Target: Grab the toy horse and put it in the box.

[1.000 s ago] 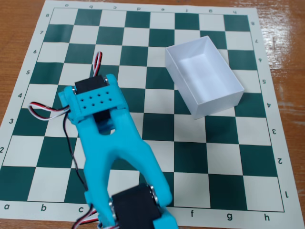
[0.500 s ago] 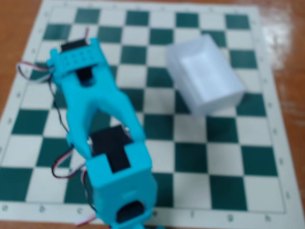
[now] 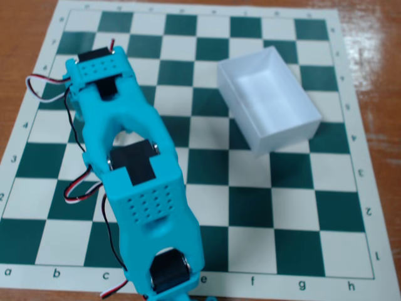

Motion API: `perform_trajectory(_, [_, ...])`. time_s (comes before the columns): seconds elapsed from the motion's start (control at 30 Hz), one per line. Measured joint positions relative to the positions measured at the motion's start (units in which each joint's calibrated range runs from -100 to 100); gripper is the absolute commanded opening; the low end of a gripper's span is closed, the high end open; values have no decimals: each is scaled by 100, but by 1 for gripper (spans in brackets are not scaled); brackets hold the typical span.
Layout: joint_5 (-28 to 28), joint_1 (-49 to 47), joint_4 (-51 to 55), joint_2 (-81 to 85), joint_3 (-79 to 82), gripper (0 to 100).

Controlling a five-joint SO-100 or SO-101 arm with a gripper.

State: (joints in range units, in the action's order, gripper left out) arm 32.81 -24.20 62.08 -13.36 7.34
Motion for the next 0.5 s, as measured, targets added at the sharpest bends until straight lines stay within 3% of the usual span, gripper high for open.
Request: perform_trajectory(0.5, [0,-37,-53,-783,-490,33])
